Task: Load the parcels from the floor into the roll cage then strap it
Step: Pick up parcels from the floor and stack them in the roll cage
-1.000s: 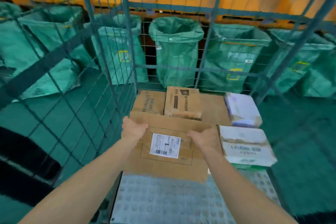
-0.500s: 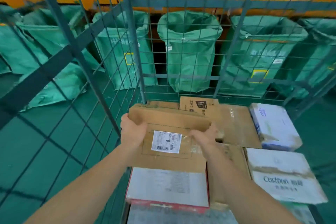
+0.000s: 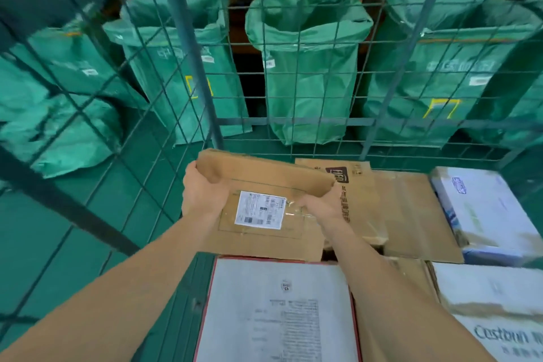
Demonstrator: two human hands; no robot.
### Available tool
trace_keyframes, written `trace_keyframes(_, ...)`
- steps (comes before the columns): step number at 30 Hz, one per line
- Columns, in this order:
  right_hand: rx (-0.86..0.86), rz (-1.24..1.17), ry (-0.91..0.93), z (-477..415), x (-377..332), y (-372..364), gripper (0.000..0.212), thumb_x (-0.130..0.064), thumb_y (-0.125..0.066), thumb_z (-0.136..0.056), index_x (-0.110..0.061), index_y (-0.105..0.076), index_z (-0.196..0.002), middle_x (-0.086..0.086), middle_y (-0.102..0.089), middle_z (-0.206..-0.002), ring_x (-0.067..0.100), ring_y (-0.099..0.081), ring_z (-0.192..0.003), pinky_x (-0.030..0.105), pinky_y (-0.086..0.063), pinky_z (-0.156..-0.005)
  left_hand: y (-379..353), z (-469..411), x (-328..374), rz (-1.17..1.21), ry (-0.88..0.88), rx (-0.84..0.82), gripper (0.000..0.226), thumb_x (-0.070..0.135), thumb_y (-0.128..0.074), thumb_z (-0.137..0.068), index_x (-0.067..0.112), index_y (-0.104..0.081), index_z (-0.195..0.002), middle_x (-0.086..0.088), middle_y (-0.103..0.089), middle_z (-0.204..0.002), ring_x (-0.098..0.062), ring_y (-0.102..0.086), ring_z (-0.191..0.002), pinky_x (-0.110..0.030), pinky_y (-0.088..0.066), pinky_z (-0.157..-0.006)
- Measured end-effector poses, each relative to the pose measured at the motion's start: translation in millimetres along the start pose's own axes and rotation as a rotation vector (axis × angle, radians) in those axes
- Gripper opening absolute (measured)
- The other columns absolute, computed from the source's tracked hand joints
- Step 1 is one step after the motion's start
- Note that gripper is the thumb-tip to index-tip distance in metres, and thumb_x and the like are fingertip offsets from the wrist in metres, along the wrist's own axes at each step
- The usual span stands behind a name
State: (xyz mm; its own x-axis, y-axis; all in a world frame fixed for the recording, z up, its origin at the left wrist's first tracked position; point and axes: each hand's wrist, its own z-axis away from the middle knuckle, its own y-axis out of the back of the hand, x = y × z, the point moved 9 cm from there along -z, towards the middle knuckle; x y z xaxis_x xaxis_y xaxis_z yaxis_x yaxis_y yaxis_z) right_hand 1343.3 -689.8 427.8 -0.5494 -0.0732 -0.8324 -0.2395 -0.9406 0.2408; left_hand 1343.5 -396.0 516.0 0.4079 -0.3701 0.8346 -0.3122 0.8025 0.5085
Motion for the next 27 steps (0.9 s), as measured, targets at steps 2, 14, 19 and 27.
trace_keyframes(2,0.001,-0.004,-0.006,-26.3,-4.6,-8.2,0.114,-0.003,-0.081,-0.058,-0.024,-0.021,-0.153,-0.001,-0.050,-0.138,0.024,-0.049,-0.128,0.044,-0.043,-0.107,-14.8,-17.4,3.4,-0.033,-0.019,-0.006,0.063,0.034,-0.064,-0.076,0.020,-0.042,-0.133,0.005,-0.056,-0.119,-0.022,-0.059,-0.098,-0.040,-0.049,-0.087)
trace_keyframes(14,-0.031,0.030,0.052,-141.3,-21.2,-33.7,0.083,-0.008,-0.077,-0.074,-0.016,-0.033,-0.144,0.002,-0.058,-0.129,0.023,-0.055,-0.114,0.043,-0.045,-0.104,-75.8,-106.7,40.0,-0.220,-0.189,0.047,0.040,0.030,-0.057,-0.070,0.030,-0.055,-0.111,0.000,-0.063,-0.112,-0.031,-0.059,-0.104,-0.047,-0.052,-0.087)
trace_keyframes(19,-0.022,0.074,-0.036,-127.8,15.2,-28.4,0.086,-0.011,-0.085,-0.068,-0.021,-0.042,-0.142,0.002,-0.060,-0.133,0.024,-0.057,-0.118,0.048,-0.043,-0.108,-95.6,-101.9,32.5,-0.250,-0.193,-0.068,0.030,0.022,-0.065,-0.079,0.027,-0.050,-0.104,0.008,-0.060,-0.102,-0.023,-0.062,-0.092,-0.037,-0.053,-0.075)
trace_keyframes(27,0.015,0.087,0.051,-148.9,-18.6,-34.6,0.080,-0.012,-0.085,-0.073,-0.021,-0.043,-0.141,-0.004,-0.059,-0.131,0.022,-0.056,-0.114,0.044,-0.045,-0.105,-95.1,-135.4,23.9,-0.282,-0.230,-0.126,0.062,0.019,-0.064,-0.078,0.042,-0.046,-0.133,0.015,-0.059,-0.120,-0.016,-0.059,-0.104,-0.035,-0.047,-0.089)
